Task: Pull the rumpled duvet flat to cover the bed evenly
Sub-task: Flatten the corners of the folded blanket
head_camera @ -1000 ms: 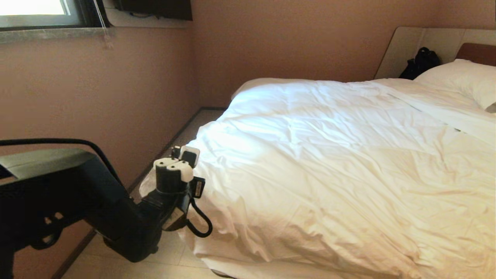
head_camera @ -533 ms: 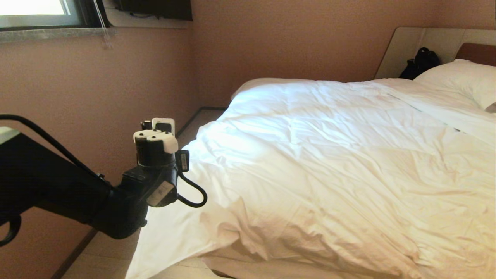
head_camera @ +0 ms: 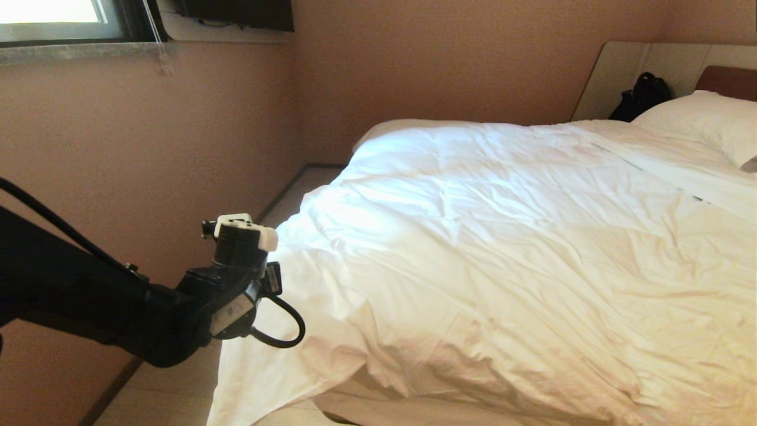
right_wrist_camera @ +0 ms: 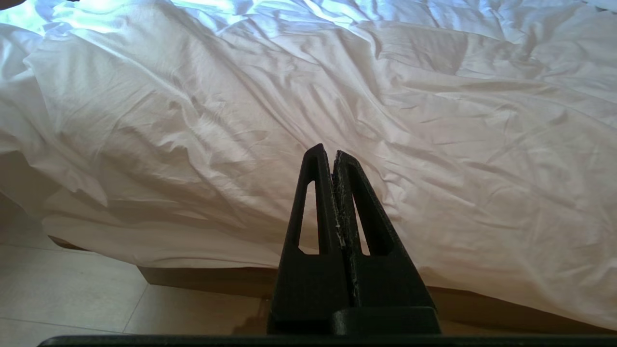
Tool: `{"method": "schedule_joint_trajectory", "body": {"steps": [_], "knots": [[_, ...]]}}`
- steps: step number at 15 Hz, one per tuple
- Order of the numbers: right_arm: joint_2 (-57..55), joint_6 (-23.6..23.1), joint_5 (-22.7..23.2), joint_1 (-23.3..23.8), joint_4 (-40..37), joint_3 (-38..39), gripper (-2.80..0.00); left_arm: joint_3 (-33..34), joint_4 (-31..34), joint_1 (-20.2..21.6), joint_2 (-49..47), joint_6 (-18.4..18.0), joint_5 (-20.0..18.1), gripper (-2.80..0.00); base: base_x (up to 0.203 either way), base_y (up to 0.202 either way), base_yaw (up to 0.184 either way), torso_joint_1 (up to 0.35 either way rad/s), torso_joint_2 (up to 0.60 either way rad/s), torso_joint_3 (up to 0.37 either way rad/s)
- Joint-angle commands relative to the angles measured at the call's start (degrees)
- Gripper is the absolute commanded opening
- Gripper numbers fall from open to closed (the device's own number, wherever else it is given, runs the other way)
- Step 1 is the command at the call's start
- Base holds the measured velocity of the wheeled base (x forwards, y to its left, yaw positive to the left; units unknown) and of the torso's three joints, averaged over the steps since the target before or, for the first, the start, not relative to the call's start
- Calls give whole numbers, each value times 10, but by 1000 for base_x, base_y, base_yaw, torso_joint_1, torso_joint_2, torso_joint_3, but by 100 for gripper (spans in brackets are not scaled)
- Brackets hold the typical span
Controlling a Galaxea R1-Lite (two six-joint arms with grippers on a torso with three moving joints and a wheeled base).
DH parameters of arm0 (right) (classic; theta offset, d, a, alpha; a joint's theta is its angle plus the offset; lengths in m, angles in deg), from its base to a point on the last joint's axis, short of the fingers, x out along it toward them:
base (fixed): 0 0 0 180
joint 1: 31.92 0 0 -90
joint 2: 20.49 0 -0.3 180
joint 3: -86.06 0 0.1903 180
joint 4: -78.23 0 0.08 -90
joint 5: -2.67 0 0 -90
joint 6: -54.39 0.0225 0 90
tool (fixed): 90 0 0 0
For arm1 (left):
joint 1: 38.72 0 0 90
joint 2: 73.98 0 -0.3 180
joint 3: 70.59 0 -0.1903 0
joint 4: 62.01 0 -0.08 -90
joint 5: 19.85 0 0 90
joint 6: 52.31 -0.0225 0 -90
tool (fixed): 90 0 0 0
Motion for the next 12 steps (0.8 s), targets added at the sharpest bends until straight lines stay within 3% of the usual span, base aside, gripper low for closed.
{"method": "schedule_joint_trajectory", "body": {"steps": [1, 3, 4, 6, 7, 8, 10, 12], "knots": [[0, 0, 0, 0, 0, 0, -280, 1, 37, 2, 24, 25, -32, -280, 0, 0, 0, 0, 0, 0], [0, 0, 0, 0, 0, 0, -280, -5, 138, 25, 50, 57, -165, -280, 0, 0, 0, 0, 0, 0], [0, 0, 0, 0, 0, 0, -280, -7, 164, 43, 58, 64, -202, -280, 0, 0, 0, 0, 0, 0], [0, 0, 0, 0, 0, 0, -280, -12, 158, 96, 52, 3, -298, -280, 0, 0, 0, 0, 0, 0], [0, 0, 0, 0, 0, 0, -280, -20, 145, 129, 45, -55, -356, -280, 0, 0, 0, 0, 0, 0], [0, 0, 0, 0, 0, 0, -280, -30, 134, 149, 36, -105, -388, -280, 0, 0, 0, 0, 0, 0], [0, 0, 0, 0, 0, 0, -280, -56, 117, 167, 23, -166, -427, -280, 0, 0, 0, 0, 0, 0], [0, 0, 0, 0, 0, 0, -280, -75, 111, 170, 14, -195, -450, -280, 0, 0, 0, 0, 0, 0]]}}
